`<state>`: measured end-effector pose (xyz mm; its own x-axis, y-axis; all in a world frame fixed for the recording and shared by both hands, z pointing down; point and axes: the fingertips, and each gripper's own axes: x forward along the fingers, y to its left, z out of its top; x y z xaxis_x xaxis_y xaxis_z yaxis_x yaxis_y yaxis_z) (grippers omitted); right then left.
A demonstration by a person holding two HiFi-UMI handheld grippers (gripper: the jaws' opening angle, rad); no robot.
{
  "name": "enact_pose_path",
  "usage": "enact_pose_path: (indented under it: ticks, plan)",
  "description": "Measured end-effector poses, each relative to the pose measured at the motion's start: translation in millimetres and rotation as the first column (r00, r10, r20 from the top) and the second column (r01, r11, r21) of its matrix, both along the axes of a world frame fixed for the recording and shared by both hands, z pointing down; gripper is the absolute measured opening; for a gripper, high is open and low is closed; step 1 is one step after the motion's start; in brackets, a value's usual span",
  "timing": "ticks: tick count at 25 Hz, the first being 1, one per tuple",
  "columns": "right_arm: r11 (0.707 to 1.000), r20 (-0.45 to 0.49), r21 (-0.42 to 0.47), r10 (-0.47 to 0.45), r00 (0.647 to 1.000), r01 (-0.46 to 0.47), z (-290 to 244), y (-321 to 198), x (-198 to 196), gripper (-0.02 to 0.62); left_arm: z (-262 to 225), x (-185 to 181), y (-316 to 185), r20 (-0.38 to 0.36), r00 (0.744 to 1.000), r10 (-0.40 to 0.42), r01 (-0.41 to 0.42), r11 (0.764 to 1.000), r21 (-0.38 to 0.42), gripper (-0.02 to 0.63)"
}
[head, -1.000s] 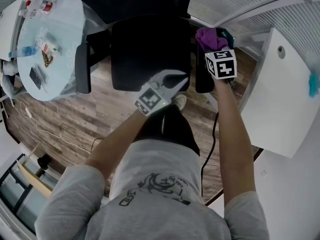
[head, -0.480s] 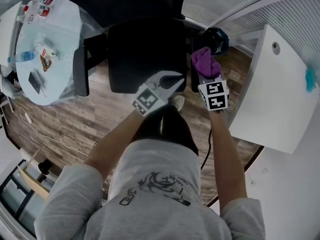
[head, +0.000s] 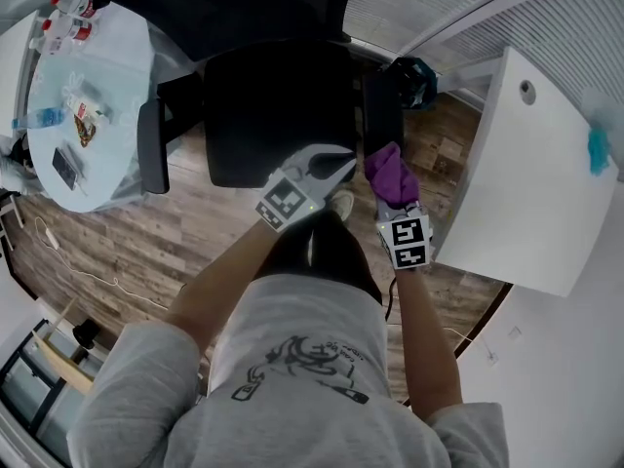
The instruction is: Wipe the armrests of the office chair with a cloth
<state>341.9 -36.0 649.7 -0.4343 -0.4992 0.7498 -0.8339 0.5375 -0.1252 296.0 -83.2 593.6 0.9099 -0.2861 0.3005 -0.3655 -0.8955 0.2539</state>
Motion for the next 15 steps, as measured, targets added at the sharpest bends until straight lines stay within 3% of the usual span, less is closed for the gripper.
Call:
enact_pose_path:
  ticks: [7,15]
  plan:
    - [0.999,0.004,-0.03,0.017,1.0,-0.017,3.0,-25.0,-1.6,0.032,-1.9,-6.7,-3.0,-0.006,1.0,-0.009,0.009,1.0,0.0,0.002]
    - [1.0,-0.001,-0.015,0.002,1.0,-0.002,12.4,-110.8,-8.0,0.032,6.0,-22.6,-7.9,0.003,1.0,-0.025,0.025,1.0,-0.017,0.002]
